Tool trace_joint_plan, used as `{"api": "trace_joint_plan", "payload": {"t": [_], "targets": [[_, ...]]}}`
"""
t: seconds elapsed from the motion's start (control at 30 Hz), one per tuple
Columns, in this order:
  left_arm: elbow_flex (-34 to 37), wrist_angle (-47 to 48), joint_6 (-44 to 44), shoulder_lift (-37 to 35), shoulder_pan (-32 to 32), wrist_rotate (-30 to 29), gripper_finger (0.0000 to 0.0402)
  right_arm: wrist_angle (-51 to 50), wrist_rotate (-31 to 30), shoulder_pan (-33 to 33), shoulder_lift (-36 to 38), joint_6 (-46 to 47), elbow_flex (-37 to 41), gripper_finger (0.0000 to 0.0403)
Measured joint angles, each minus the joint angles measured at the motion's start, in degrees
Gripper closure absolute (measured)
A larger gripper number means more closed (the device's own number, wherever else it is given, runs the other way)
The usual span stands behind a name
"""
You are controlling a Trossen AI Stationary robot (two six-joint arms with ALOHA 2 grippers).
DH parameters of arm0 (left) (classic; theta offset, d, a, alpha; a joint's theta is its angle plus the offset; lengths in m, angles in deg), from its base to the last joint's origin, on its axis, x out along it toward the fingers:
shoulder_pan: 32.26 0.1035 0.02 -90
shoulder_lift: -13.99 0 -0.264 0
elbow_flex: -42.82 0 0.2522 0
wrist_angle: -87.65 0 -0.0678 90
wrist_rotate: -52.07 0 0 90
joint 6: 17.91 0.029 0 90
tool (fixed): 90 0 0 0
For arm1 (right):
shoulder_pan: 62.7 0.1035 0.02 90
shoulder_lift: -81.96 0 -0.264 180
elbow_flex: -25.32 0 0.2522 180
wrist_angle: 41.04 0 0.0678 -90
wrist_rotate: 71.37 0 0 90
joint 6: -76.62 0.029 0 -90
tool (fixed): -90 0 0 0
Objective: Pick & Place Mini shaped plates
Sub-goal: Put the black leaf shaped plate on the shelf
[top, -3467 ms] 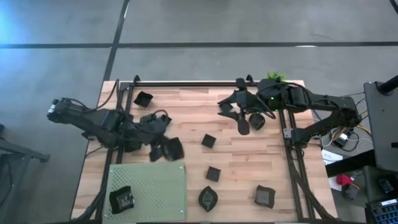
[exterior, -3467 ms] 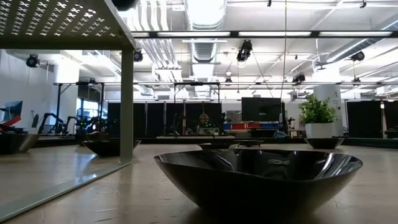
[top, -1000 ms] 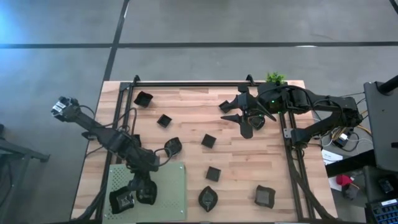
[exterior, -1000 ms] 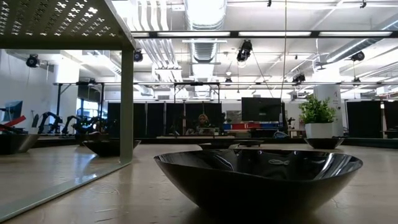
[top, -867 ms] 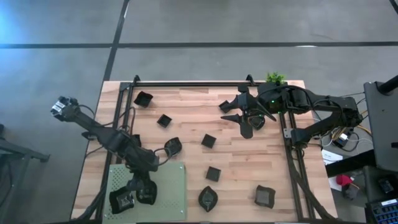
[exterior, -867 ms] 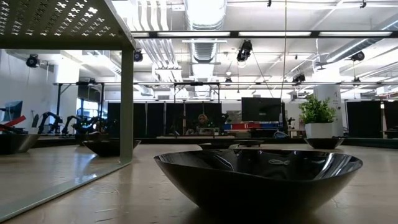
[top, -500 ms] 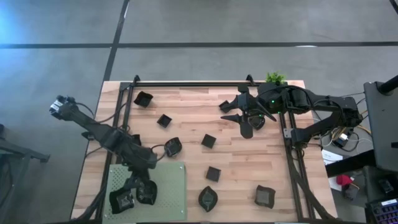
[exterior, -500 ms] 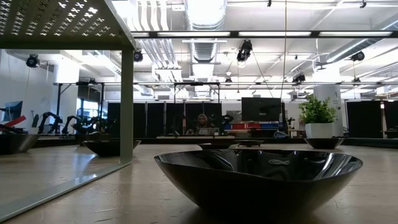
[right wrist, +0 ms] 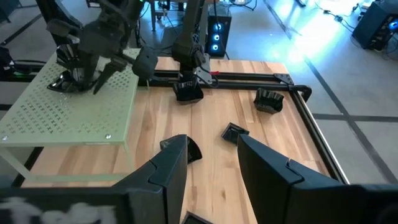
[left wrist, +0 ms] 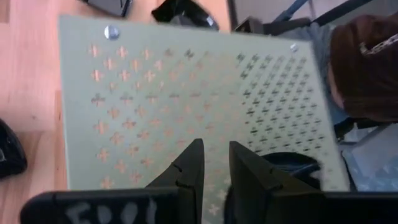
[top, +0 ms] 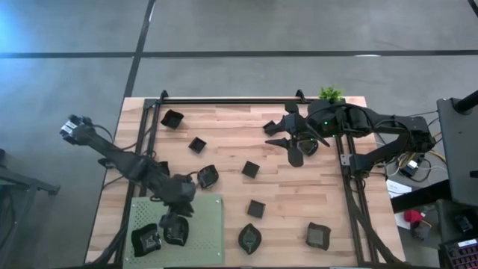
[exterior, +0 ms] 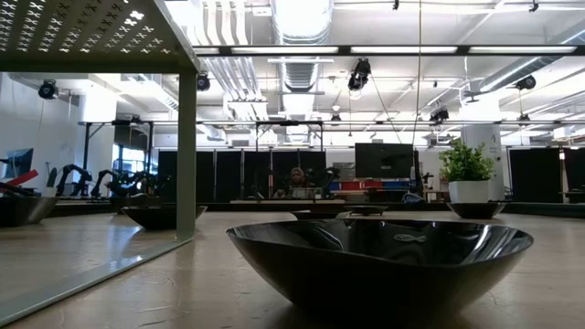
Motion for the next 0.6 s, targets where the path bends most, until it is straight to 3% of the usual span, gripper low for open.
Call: {"api": "trace_joint_plan", "payload": {"t": [0.37, 0.6], "targets": [[0.4, 0.0, 0.6, 3.2, 0.0, 7.8, 0.0335, -0.7, 0.0, 0.0, 0.0, 0.3, 0.0, 0.0268], [0.4, 0.0, 2.2, 2.9, 0.0, 5.5, 0.0335, -1.0, 0.0, 0.0, 0.0, 0.2, 0.0, 0.0275]]}}
